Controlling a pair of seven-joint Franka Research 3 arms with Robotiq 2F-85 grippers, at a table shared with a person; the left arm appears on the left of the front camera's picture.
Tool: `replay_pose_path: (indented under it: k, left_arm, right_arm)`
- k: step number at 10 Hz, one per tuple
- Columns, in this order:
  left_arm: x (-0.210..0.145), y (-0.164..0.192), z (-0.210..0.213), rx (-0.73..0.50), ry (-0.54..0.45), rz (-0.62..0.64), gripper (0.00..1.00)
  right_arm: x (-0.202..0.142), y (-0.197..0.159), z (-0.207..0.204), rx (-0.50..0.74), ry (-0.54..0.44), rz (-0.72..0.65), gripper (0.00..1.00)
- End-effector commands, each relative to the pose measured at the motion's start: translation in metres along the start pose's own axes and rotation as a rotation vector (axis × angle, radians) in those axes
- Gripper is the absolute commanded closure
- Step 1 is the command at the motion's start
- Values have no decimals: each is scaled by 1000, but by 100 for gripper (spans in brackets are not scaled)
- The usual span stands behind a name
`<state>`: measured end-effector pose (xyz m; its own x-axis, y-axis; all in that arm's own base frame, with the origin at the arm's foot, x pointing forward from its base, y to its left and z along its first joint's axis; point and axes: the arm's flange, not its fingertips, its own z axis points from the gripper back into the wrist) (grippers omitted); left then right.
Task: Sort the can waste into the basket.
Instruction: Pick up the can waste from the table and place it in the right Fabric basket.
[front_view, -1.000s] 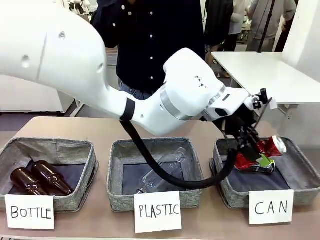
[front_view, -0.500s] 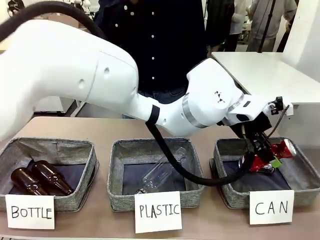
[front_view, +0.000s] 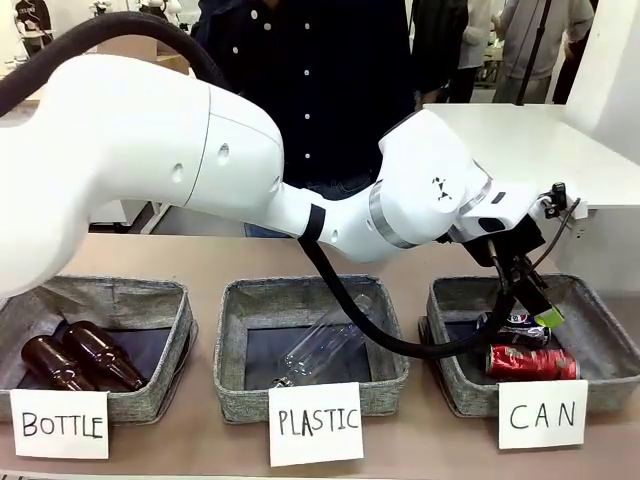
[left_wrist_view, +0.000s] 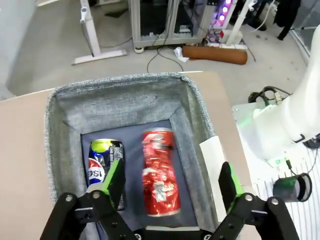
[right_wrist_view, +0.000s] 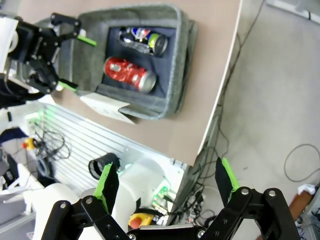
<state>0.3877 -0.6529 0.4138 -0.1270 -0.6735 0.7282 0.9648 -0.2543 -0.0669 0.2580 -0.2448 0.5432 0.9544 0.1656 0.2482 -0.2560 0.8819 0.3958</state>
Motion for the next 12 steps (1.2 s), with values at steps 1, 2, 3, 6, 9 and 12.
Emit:
replay_pose_path:
  k: [1,2,3,6,9,12]
  left_arm:
    - [3,-6,13,-28,1,88,0]
    - [-4,-22,29,-30,15,151,0]
    - [-24,-44,52,-67,27,222,0]
    - [-107,-117,176,-21,-63,485,0]
    - [-204,-185,301,16,-310,742,0]
    - [-309,-245,426,120,-713,1019,0]
  right_arm:
    - [0,0,3,-11,22,-17,0]
    - [0,0,3,-11,22,-17,0]
    - [0,0,3,-11,22,-17,0]
    - [0,0,3,-11,22,-17,0]
    - [0,0,3,-11,22,-17,0]
    - [0,0,3,-11,22,-17,0]
